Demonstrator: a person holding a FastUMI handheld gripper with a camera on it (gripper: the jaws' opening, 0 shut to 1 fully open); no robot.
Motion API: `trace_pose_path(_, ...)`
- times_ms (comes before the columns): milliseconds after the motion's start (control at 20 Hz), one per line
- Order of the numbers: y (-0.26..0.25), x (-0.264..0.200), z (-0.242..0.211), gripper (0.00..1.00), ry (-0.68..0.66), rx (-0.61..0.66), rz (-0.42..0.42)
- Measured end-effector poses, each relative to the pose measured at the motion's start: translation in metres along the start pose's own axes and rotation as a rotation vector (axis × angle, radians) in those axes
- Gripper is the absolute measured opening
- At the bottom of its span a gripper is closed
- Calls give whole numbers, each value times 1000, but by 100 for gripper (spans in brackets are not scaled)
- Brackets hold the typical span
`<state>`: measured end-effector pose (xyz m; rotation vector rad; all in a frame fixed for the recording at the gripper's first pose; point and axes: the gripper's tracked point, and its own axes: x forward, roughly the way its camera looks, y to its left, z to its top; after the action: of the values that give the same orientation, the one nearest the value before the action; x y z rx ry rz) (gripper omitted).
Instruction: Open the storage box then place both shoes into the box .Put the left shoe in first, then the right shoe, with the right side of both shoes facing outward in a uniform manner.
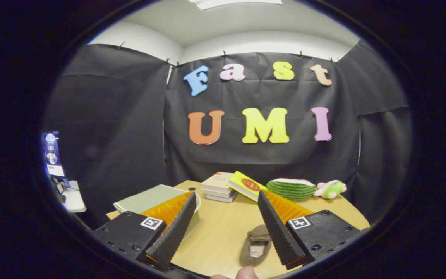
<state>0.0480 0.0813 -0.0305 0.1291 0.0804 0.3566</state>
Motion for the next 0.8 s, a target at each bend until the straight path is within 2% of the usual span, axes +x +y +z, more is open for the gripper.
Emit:
trace_pose_path(400, 58, 58, -50, 100, 109, 237, 299)
trace_pose_path(800, 88, 101, -116, 100, 350, 517, 425)
